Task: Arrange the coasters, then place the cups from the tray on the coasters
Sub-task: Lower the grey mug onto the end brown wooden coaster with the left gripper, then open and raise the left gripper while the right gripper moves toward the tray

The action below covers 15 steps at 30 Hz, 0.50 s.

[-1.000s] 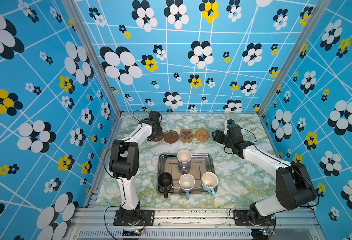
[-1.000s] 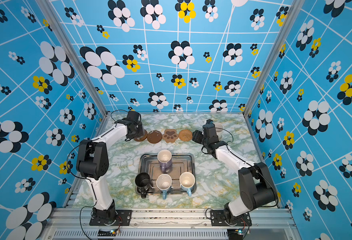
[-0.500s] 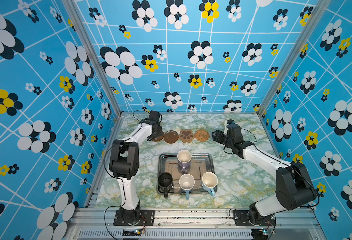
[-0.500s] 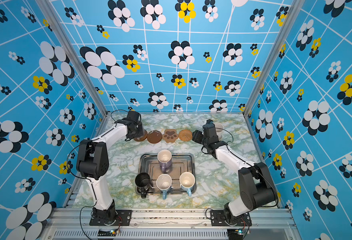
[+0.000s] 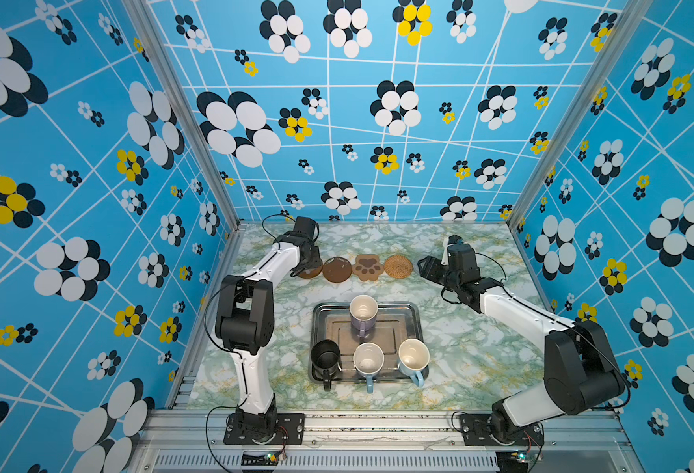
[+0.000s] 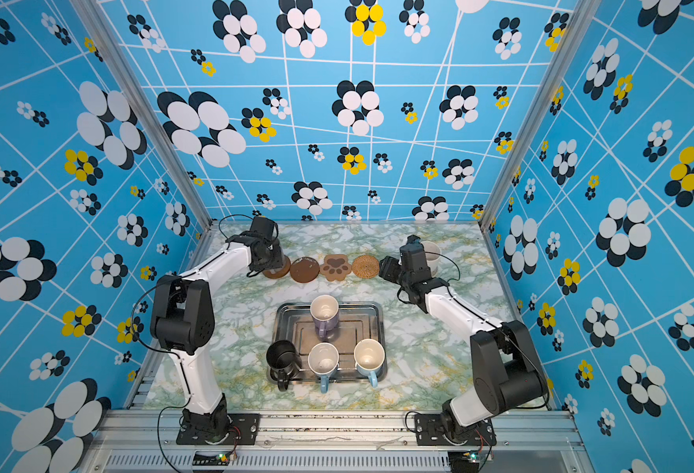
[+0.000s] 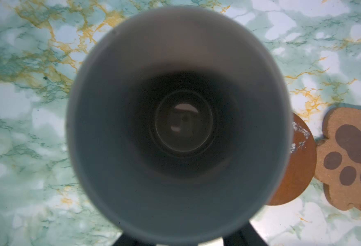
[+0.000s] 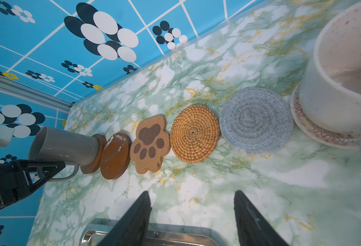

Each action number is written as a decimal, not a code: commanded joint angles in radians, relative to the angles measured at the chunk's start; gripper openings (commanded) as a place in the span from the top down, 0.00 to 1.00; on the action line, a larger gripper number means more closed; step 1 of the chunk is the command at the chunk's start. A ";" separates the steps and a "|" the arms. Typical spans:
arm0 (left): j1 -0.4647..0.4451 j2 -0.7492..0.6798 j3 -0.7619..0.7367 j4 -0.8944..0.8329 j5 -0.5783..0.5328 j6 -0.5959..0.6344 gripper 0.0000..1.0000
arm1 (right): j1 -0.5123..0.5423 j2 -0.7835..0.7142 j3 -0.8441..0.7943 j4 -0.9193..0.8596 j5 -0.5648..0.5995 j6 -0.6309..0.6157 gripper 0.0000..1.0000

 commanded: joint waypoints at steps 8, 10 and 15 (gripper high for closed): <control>-0.025 -0.104 -0.026 -0.031 -0.046 0.010 0.37 | -0.006 -0.052 -0.005 -0.019 -0.003 0.012 0.36; -0.030 -0.134 -0.039 -0.030 -0.046 0.007 0.36 | -0.006 -0.061 -0.011 -0.021 -0.003 0.011 0.36; -0.052 -0.221 -0.072 -0.018 -0.056 0.000 0.36 | -0.006 -0.099 -0.029 -0.027 0.003 0.012 0.36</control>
